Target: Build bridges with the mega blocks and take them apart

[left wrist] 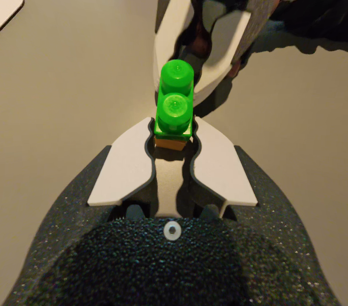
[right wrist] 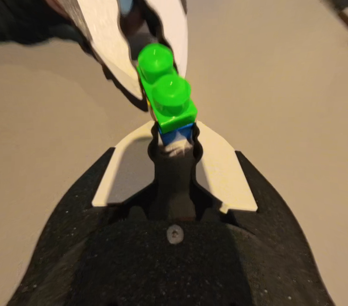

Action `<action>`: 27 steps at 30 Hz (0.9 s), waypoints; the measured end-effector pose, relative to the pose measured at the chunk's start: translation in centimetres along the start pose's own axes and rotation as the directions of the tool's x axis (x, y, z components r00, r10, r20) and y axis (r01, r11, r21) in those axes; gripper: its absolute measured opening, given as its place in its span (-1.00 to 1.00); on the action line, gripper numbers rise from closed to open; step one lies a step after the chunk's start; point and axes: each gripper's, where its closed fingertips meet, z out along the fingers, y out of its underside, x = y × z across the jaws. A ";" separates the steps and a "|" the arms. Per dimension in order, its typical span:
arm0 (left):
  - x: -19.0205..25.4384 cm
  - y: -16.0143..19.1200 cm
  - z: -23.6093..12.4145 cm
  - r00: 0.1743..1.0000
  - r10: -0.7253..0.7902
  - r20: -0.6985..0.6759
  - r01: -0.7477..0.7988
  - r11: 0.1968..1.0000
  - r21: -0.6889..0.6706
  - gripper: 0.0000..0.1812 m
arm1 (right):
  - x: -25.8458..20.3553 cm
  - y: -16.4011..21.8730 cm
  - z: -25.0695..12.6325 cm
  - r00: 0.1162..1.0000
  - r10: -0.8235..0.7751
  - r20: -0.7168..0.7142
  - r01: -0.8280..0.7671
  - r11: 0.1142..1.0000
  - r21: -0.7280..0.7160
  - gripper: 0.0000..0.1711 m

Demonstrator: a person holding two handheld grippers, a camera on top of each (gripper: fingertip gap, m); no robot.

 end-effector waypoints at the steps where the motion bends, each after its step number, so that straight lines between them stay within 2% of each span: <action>1: 0.0 0.0 0.0 1.000 -0.006 -0.003 0.006 1.000 0.009 -0.60 | 0.0 0.8 0.4 0.999 -0.032 -0.022 0.031 0.997 -0.067 -0.57; 3: 0.1 0.1 -0.2 1.000 0.006 -0.002 -0.006 1.000 0.022 -0.60 | -0.7 1.2 0.8 0.993 -0.113 -0.018 0.110 0.988 -0.106 -0.35; 5: 0.2 0.1 -0.4 1.000 -0.001 -0.014 0.001 0.999 0.042 -0.60 | -1.2 1.4 0.7 0.987 -0.158 -0.008 0.156 0.981 -0.112 -0.28; 8: 0.0 0.2 -0.5 0.999 -0.023 -0.029 0.025 0.998 0.064 -0.60 | -1.0 1.0 0.0 0.989 -0.145 -0.007 0.144 0.988 -0.059 -0.27; 13: 0.1 0.8 -0.3 0.995 -0.067 -0.076 0.070 0.997 0.039 -0.56 | 0.2 -1.7 -2.3 0.998 -0.068 -0.020 0.070 0.981 0.183 -0.31; 18: 0.5 0.6 -0.8 0.990 -0.074 -0.122 0.081 0.995 0.054 -0.54 | 0.5 -4.3 -4.1 1.000 -0.007 0.006 0.004 0.922 0.387 -0.43; 22: 0.3 -0.4 -2.2 0.989 -0.069 -0.128 0.084 0.989 0.119 -0.55 | 0.4 -5.0 -4.1 1.000 -0.007 -0.001 0.006 0.905 0.425 -0.51; 27: 0.2 -0.8 -2.8 0.993 -0.039 -0.111 0.056 0.987 0.150 -0.66 | -0.1 -4.7 -2.8 1.000 -0.026 -0.002 0.025 0.923 0.385 -0.55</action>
